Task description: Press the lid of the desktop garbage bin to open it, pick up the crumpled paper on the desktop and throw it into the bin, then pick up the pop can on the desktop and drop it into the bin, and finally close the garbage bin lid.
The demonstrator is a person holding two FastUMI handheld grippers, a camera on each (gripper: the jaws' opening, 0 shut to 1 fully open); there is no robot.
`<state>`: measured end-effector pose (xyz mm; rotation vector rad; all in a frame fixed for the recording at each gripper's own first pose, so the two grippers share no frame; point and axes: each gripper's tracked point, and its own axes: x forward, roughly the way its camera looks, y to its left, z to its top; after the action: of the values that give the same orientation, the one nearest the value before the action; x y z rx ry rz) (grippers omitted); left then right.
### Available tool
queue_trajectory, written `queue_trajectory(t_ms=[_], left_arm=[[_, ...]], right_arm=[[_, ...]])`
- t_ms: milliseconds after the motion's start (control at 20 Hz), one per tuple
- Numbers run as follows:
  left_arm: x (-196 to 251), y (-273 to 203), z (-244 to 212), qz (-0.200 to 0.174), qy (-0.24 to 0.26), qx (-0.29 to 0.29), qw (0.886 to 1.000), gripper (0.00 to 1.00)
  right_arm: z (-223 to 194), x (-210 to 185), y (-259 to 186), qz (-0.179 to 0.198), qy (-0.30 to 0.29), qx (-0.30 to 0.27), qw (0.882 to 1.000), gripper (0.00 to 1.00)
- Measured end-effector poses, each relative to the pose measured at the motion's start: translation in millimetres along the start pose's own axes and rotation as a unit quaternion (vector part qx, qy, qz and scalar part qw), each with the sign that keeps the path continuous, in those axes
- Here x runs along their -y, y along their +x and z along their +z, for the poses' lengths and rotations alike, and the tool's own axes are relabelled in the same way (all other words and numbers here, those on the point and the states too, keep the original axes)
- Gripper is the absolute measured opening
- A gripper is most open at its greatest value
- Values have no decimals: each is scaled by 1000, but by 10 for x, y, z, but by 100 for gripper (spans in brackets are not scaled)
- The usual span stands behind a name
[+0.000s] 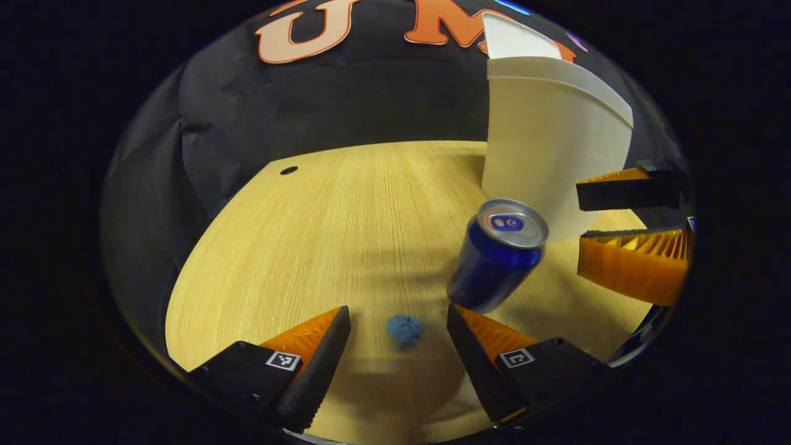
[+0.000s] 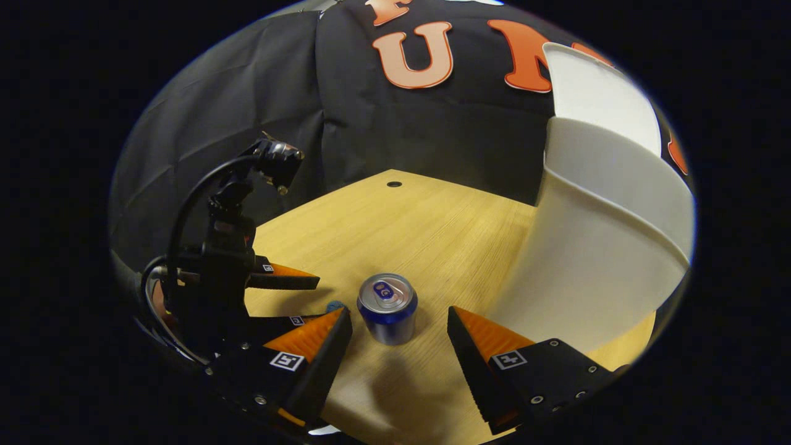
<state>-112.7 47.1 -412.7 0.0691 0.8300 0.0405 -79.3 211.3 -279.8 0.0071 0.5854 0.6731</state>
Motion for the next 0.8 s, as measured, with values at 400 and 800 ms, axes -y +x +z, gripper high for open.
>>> queue_trajectory(t_ms=[400, 800], left_arm=[[-6, 88, 68, -23, 10, -14, 1000, 96], [-143, 98, 252, -1, 34, -19, 999, 28]], right_arm=[[-98, -132, 294, -1, 4, -36, 999, 94], [-20, -128, 707, 3, 3, -63, 998, 95]])
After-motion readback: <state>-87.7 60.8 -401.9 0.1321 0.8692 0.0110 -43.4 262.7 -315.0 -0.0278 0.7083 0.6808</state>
